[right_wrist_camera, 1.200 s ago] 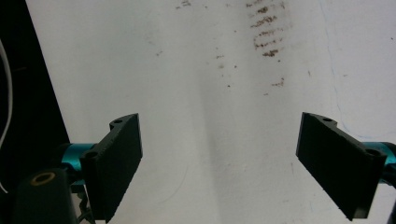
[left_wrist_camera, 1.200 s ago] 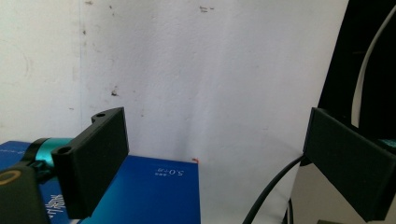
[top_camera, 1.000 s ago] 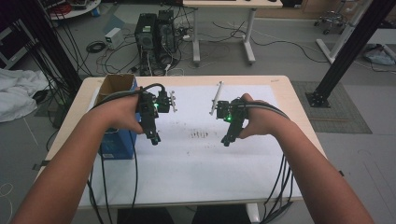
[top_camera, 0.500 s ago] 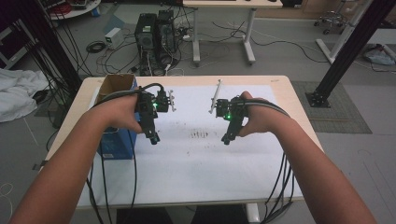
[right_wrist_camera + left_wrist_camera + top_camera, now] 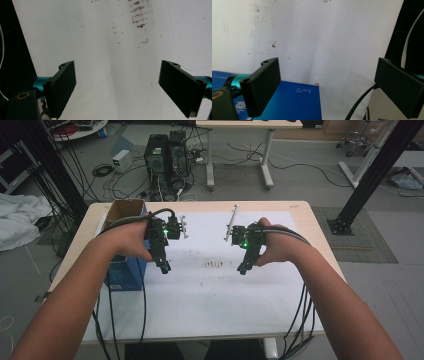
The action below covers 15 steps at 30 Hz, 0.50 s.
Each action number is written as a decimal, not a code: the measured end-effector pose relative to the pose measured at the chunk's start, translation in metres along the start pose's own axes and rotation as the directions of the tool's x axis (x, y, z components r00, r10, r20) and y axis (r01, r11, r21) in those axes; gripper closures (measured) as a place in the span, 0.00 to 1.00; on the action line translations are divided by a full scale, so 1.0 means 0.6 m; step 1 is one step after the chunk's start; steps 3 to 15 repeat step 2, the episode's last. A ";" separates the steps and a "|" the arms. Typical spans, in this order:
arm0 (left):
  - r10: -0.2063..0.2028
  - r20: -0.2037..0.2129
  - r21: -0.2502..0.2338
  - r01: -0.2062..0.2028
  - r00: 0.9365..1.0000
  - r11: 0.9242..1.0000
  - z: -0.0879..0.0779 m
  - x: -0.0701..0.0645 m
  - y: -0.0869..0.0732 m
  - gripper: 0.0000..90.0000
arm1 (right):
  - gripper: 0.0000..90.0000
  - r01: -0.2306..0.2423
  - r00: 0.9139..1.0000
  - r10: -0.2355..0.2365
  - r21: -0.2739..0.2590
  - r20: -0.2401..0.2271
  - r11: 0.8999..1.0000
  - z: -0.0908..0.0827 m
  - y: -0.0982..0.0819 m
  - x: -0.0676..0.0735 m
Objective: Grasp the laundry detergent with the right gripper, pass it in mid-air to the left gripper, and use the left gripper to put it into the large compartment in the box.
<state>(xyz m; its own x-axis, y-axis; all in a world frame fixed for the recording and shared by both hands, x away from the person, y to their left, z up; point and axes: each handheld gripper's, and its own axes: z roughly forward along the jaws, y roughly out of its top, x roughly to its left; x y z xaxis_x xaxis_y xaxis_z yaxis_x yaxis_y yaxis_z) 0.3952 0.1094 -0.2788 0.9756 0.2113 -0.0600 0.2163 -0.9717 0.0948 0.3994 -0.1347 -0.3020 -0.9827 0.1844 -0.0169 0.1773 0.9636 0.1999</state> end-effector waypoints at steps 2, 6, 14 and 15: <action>-0.006 0.002 -0.003 0.006 1.000 1.000 0.001 -0.001 0.001 0.08 | 0.15 -0.003 1.000 0.003 -0.002 0.002 1.000 -0.001 0.000 0.000; -0.006 0.002 -0.003 0.006 1.000 1.000 0.001 -0.001 0.001 0.08 | 0.15 -0.003 1.000 0.003 -0.002 0.002 1.000 -0.001 0.000 0.000; -0.006 0.002 -0.003 0.006 1.000 1.000 0.001 -0.001 0.001 0.08 | 0.15 -0.003 1.000 0.003 -0.002 0.002 1.000 -0.001 0.000 0.000; -0.006 0.002 -0.003 0.006 1.000 1.000 0.001 -0.001 0.001 0.08 | 0.15 -0.003 1.000 0.003 -0.002 0.002 1.000 -0.001 0.000 0.000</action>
